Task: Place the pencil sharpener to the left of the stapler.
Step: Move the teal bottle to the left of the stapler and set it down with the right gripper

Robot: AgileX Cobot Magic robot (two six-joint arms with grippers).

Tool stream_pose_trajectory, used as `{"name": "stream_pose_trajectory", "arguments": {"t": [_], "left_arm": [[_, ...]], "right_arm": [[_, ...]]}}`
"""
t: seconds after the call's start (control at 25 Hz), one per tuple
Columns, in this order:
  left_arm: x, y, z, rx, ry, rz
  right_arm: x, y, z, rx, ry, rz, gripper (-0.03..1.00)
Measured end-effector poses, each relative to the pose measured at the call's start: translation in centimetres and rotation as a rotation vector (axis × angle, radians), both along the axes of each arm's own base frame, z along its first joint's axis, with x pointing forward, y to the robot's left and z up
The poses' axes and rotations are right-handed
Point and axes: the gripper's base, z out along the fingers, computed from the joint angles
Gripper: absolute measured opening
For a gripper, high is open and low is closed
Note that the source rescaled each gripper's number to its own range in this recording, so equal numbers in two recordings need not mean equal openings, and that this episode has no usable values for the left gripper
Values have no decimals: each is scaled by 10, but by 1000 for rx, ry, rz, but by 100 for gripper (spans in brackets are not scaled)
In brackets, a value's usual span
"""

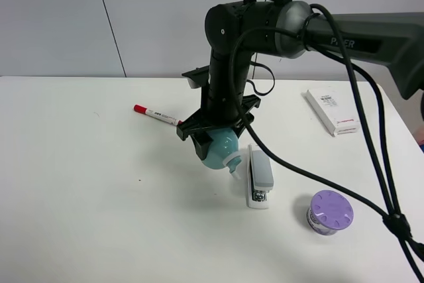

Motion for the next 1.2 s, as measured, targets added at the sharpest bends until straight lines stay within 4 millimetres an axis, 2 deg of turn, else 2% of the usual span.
{"name": "stream_pose_trajectory", "arguments": {"t": [0.2, 0.44, 1.0, 1.2], "left_arm": [[0, 0, 0, 0, 0, 0], [0, 0, 0, 0, 0, 0], [0, 0, 0, 0, 0, 0], [0, 0, 0, 0, 0, 0]], "right_arm": [[3, 2, -21, -30, 38, -1, 0], [6, 5, -35, -39, 44, -3, 0], [15, 6, -48, -45, -28, 13, 0], [16, 7, -58, -55, -13, 20, 0]]}}
